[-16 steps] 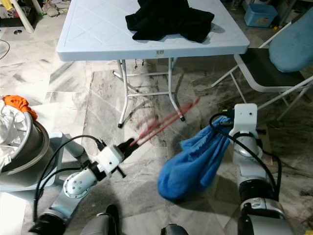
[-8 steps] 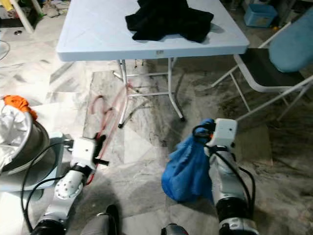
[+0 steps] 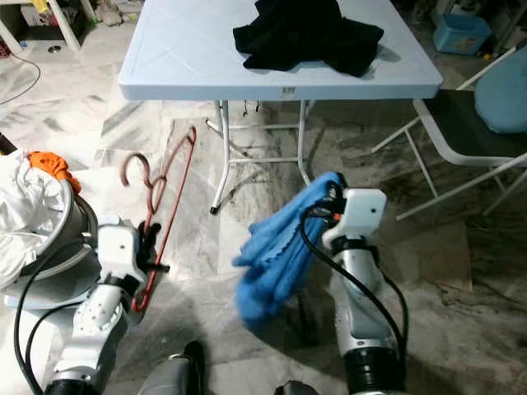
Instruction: Hang hanger
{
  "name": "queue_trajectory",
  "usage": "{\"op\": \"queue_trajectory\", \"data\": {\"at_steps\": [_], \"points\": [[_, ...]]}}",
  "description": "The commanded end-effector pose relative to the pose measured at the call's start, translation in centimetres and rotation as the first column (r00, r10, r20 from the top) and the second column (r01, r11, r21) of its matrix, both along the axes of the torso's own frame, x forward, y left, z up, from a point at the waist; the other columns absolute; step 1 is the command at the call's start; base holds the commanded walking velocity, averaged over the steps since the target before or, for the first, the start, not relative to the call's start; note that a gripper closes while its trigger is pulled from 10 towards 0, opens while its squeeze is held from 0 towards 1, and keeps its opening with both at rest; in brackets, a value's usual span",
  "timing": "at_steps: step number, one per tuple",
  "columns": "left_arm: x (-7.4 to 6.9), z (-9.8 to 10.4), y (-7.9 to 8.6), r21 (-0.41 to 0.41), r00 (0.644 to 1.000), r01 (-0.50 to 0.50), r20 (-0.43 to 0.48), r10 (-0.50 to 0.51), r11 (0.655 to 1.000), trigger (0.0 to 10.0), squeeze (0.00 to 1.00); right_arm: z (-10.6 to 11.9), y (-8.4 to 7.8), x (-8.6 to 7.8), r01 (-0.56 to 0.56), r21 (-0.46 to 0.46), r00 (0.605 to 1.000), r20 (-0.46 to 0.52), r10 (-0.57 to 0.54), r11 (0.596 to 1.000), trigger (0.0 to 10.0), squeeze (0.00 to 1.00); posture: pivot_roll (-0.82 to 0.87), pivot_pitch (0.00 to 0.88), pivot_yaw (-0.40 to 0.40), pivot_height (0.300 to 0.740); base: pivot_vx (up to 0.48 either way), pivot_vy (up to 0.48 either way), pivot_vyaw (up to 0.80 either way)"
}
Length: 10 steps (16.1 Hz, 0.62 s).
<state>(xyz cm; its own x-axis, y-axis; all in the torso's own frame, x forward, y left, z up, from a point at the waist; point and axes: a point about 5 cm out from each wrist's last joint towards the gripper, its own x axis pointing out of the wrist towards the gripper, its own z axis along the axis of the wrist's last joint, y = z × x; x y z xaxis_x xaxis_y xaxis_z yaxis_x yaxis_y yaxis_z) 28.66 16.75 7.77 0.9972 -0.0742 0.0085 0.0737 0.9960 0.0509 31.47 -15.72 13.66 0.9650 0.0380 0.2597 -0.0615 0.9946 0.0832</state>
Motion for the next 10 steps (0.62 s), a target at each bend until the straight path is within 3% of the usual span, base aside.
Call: {"op": "queue_trajectory", "data": {"at_steps": [1,5,10], "points": [[0.2,0.6,0.5,-0.026,1.000,-0.016,0.005,0.016,1.000,10.0,0.00,0.7,-0.1,0.0,-0.004,0.009,1.000,0.024,0.003,1.000,10.0,0.00,0.05,0.159,-0.006,0.740,0.000,0.000,0.00],[1.0,2.4,-0.1,-0.064,1.000,0.004,0.031,-0.002,0.998,10.0,0.00,1.9,0.6,0.8,-0.016,0.023,0.999,0.051,0.014,1.000,10.0,0.00,0.05,0.154,0.001,0.740,0.351,0.000,0.00],[1.2,2.8,-0.7,-0.063,0.999,0.036,0.030,-0.034,0.997,10.0,0.00,1.7,0.8,1.2,-0.012,0.042,1.000,0.029,0.011,0.999,10.0,0.00,0.06,0.153,0.014,0.740,0.422,0.000,-0.08]]}}
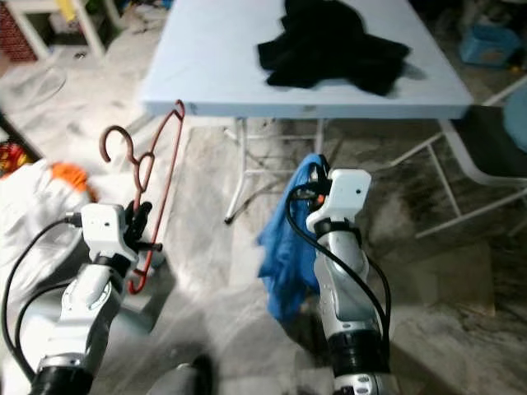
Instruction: Hang hanger
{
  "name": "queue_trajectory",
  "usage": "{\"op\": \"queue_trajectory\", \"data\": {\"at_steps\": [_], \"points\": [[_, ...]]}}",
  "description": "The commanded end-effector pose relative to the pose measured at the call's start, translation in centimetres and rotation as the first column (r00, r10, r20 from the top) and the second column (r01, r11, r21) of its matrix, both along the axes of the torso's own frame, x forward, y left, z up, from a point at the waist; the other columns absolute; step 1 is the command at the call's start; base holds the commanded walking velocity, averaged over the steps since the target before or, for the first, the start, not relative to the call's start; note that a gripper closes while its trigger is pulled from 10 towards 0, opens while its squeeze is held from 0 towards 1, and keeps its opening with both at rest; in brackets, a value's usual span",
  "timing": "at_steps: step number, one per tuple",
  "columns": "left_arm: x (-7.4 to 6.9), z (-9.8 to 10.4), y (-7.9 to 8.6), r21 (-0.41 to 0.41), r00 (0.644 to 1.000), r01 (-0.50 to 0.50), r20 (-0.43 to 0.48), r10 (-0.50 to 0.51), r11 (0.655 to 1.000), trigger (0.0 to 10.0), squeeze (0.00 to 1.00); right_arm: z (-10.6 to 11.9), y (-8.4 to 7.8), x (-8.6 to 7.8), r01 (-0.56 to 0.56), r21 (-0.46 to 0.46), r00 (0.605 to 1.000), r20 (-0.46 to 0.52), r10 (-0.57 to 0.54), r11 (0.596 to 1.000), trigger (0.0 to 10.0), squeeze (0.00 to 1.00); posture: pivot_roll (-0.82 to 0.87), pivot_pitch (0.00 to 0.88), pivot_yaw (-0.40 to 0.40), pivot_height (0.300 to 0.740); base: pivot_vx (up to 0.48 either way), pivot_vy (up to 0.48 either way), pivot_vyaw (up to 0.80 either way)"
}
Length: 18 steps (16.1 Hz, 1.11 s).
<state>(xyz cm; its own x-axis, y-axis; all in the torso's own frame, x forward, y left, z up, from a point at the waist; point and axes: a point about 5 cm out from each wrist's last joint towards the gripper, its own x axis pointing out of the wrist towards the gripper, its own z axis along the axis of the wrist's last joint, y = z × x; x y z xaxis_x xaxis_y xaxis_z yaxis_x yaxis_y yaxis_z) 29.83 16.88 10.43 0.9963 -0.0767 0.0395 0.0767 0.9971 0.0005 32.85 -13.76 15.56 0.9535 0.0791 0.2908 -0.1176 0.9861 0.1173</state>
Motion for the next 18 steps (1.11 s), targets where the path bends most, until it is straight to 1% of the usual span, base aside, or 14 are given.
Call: {"op": "queue_trajectory", "data": {"at_steps": [1,2,4,7,9,10,15,16,17,18], "points": [[0.1,0.3,-0.8,-0.010,0.999,0.032,0.001,-0.032,0.999,10.0,0.00,-0.2,-1.2,-0.1,0.043,0.004,0.999,-0.003,-0.043,0.999,10.0,0.00,0.06,0.152,0.015,0.740,0.435,0.000,-0.44],[0.5,0.6,-0.9,-0.012,0.999,0.038,0.002,-0.038,0.999,10.0,0.00,-0.1,-1.3,0.0,0.048,0.001,0.999,0.000,-0.048,0.999,10.0,0.00,0.05,0.149,0.020,0.740,0.454,0.000,-0.80],[0.8,1.0,-1.2,-0.012,0.999,0.046,0.012,-0.046,0.999,10.0,0.00,0.1,-1.4,0.1,0.049,-0.004,0.999,0.008,-0.049,0.999,10.0,0.00,0.05,0.150,0.021,0.740,0.452,0.000,-0.63],[1.1,2.1,-1.8,-0.011,0.998,0.055,0.044,-0.055,0.998,10.0,0.00,0.7,-1.4,0.3,0.036,-0.038,0.999,0.031,-0.035,0.999,10.0,0.00,0.05,0.151,0.013,0.740,0.455,0.000,0.00],[1.1,2.9,-2.1,-0.008,0.996,0.059,0.071,-0.058,0.998,10.0,0.00,1.7,-1.0,0.4,-0.007,-0.096,0.998,0.069,0.013,0.995,10.0,0.00,0.04,0.155,0.004,0.740,0.454,0.000,0.00],[1.2,3.2,-2.2,-0.004,0.995,0.057,0.083,-0.056,0.998,10.0,0.00,2.1,-0.8,0.5,-0.025,-0.128,0.995,0.089,0.037,0.991,10.0,0.00,0.04,0.157,-0.002,0.740,0.450,0.000,0.76],[0.9,3.2,-2.5,-0.021,0.996,0.037,0.078,-0.035,0.999,10.0,0.00,3.6,-1.2,1.3,-0.026,-0.109,0.992,0.118,0.039,0.994,10.0,0.00,0.04,0.159,-0.021,0.740,0.451,0.000,0.71],[0.9,3.4,-2.5,-0.027,0.996,0.036,0.081,-0.034,0.999,10.0,0.00,3.8,-1.3,1.4,-0.027,-0.098,0.992,0.121,0.039,0.995,10.0,0.00,0.04,0.158,-0.022,0.740,0.454,0.000,0.00],[1.0,4.0,-2.6,-0.010,0.994,0.038,0.102,-0.036,0.999,10.0,0.00,3.8,-1.3,1.4,-0.028,-0.102,0.992,0.121,0.040,0.994,10.0,0.00,0.04,0.157,-0.024,0.740,0.446,0.000,0.00],[1.1,4.5,-2.7,-0.012,0.992,0.041,0.120,-0.039,0.999,10.0,0.00,3.8,-1.3,1.4,-0.028,-0.102,0.992,0.121,0.040,0.994,10.0,0.00,0.04,0.157,-0.024,0.740,0.446,0.000,0.00]]}}
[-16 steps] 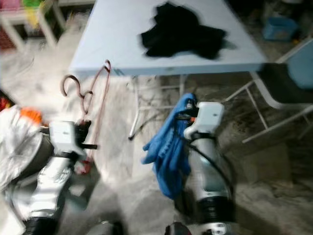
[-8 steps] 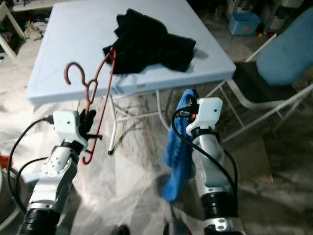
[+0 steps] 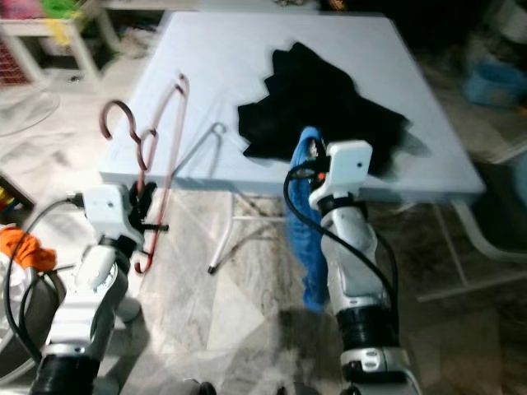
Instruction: Hang hanger
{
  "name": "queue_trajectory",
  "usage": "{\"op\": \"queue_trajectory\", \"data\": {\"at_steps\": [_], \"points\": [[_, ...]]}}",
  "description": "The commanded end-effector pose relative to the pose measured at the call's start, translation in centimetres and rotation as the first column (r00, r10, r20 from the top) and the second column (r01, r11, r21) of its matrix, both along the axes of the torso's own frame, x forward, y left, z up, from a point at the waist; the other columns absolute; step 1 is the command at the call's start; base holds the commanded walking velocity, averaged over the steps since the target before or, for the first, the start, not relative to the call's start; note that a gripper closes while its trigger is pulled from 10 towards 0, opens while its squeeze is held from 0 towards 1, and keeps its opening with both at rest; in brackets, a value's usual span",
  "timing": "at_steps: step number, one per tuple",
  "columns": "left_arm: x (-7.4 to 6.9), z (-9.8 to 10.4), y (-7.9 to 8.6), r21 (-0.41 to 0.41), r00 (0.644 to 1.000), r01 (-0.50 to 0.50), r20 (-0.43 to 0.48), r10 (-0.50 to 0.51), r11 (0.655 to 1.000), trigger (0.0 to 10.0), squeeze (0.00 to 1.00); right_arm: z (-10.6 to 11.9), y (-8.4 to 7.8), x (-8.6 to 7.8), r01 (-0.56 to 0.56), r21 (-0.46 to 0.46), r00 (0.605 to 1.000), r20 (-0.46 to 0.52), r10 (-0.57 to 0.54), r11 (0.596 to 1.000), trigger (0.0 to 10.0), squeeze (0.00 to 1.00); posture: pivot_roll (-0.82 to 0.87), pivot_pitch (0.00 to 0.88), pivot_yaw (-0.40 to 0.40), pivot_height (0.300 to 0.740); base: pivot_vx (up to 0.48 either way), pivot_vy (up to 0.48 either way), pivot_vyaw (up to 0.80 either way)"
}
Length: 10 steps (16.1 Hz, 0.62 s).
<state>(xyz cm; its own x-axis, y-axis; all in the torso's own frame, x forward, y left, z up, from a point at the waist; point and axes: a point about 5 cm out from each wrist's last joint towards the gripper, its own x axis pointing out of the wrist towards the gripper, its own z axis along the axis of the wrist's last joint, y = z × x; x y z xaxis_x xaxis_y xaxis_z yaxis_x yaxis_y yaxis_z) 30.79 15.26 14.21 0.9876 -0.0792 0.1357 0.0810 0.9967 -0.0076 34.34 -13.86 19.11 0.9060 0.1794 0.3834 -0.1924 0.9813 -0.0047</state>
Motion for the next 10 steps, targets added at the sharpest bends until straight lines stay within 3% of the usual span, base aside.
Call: {"op": "queue_trajectory", "data": {"at_steps": [1,3,8,10], "points": [[0.2,1.5,-1.4,0.007,0.998,0.044,0.050,-0.044,0.999,10.0,0.00,0.2,-1.2,0.0,0.034,0.007,0.999,0.009,-0.034,0.999,10.0,0.00,0.04,0.156,-0.025,0.740,0.439,0.000,0.00],[0.3,2.8,-1.8,0.002,0.994,0.061,0.088,-0.061,0.998,10.0,0.00,0.3,-1.2,0.0,0.034,0.002,0.999,0.010,-0.034,0.999,10.0,0.00,0.04,0.158,-0.025,0.740,0.431,0.000,0.00],[0.1,2.4,-1.8,0.007,0.995,0.066,0.070,-0.067,0.998,10.0,0.00,0.7,-1.5,0.2,0.037,0.001,0.999,0.021,-0.037,0.999,10.0,0.00,0.04,0.156,-0.029,0.740,0.406,0.000,0.00],[-0.1,2.8,-2.1,0.038,0.994,0.052,0.096,-0.055,0.998,10.0,0.00,0.5,-1.4,0.3,0.029,-0.003,0.999,0.014,-0.029,1.000,10.0,0.00,0.05,0.157,-0.033,0.740,0.000,0.000,0.00]]}}
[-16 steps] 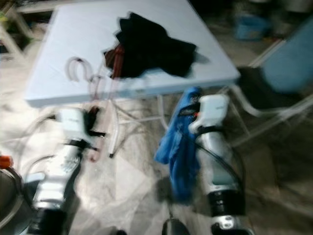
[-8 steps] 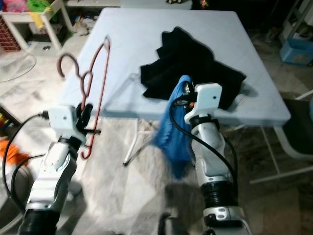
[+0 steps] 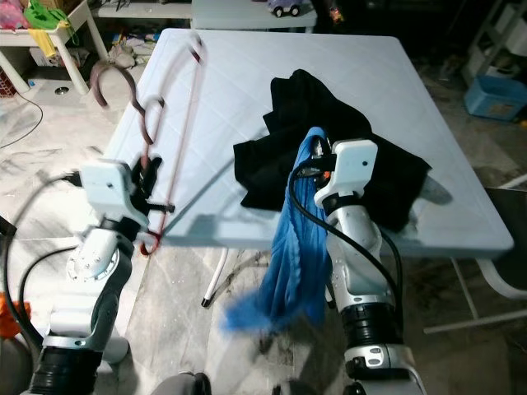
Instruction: Hang hanger
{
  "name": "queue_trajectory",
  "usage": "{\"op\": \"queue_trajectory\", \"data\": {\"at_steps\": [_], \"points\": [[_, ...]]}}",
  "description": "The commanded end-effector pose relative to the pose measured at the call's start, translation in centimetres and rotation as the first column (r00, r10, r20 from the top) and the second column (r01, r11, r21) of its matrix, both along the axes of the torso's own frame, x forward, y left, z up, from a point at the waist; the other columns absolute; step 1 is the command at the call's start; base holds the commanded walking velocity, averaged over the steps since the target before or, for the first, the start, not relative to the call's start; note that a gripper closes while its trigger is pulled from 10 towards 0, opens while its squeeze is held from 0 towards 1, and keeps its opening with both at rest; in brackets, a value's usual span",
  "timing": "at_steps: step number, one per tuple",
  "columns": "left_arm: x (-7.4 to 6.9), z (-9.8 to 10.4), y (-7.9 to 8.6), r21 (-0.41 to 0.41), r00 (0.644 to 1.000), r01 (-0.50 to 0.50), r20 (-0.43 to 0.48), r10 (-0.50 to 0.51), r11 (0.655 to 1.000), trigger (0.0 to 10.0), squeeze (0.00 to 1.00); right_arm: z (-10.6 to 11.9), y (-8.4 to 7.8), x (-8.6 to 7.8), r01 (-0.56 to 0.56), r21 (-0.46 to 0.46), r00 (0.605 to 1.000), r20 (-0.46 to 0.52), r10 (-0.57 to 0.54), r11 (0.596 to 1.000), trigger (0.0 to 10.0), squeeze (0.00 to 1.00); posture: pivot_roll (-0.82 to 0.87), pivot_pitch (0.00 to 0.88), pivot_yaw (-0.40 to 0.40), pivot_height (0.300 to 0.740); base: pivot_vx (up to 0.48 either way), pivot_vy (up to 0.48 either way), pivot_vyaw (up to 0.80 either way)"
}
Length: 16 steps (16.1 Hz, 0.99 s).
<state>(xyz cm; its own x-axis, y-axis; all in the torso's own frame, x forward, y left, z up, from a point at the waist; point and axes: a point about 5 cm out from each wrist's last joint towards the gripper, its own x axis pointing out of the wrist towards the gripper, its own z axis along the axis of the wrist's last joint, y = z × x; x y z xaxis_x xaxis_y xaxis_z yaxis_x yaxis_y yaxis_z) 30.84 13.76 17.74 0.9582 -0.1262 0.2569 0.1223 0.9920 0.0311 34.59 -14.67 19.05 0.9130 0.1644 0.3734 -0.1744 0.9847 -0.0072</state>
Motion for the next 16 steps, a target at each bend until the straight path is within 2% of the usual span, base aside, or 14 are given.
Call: {"op": "queue_trajectory", "data": {"at_steps": [1,5,8,9,10,13,15,16], "points": [[-0.2,-0.7,-0.5,0.027,1.000,-0.010,-0.026,0.010,1.000,10.0,0.00,0.5,-0.4,0.0,0.001,-0.003,1.000,0.023,-0.001,1.000,10.0,0.00,0.05,0.158,-0.034,0.740,0.000,0.000,0.00],[-0.4,-0.3,-0.2,0.048,0.999,-0.030,-0.016,0.031,0.998,10.0,0.00,0.7,-0.4,0.3,-0.007,-0.008,1.000,0.022,0.008,1.000,10.0,0.00,0.06,0.166,-0.040,0.740,0.000,0.000,0.00],[-0.7,-0.4,-0.2,0.049,0.999,-0.039,-0.025,0.041,0.998,10.0,0.00,2.2,0.0,1.3,-0.055,-0.016,0.998,0.035,0.056,0.998,10.0,0.00,0.06,0.177,-0.043,0.740,0.000,0.000,0.00],[-0.9,-0.6,-0.2,0.050,0.999,-0.040,-0.036,0.041,0.998,10.0,0.00,4.1,0.6,2.4,-0.106,-0.039,0.993,0.056,0.108,0.994,10.0,0.00,0.06,0.183,-0.044,0.740,0.000,0.000,0.00],[-1.0,-0.7,-0.2,0.050,0.998,-0.039,-0.039,0.041,0.998,10.0,0.00,4.9,0.7,3.0,-0.115,-0.045,0.991,0.060,0.117,0.992,10.0,0.00,0.06,0.190,-0.045,0.740,0.000,0.000,0.00],[-1.3,-1.0,-0.4,0.047,0.998,-0.034,-0.055,0.037,0.998,10.0,0.00,11.1,1.4,5.9,-0.161,-0.064,0.983,0.077,0.166,0.985,10.0,0.00,0.07,0.206,-0.061,0.740,0.000,0.000,0.00],[-1.6,-1.1,-0.5,0.040,0.997,-0.032,-0.063,0.035,0.999,10.0,0.00,14.9,1.9,6.8,-0.175,-0.117,0.979,0.081,0.185,0.978,10.0,0.00,0.07,0.214,-0.066,0.740,0.000,0.000,0.00],[-1.7,-1.2,-0.6,0.037,0.997,-0.030,-0.068,0.033,0.999,10.0,0.00,16.6,1.5,6.9,-0.132,-0.094,0.985,0.100,0.141,0.987,10.0,0.00,0.08,0.215,-0.070,0.740,0.000,0.000,0.00]]}}
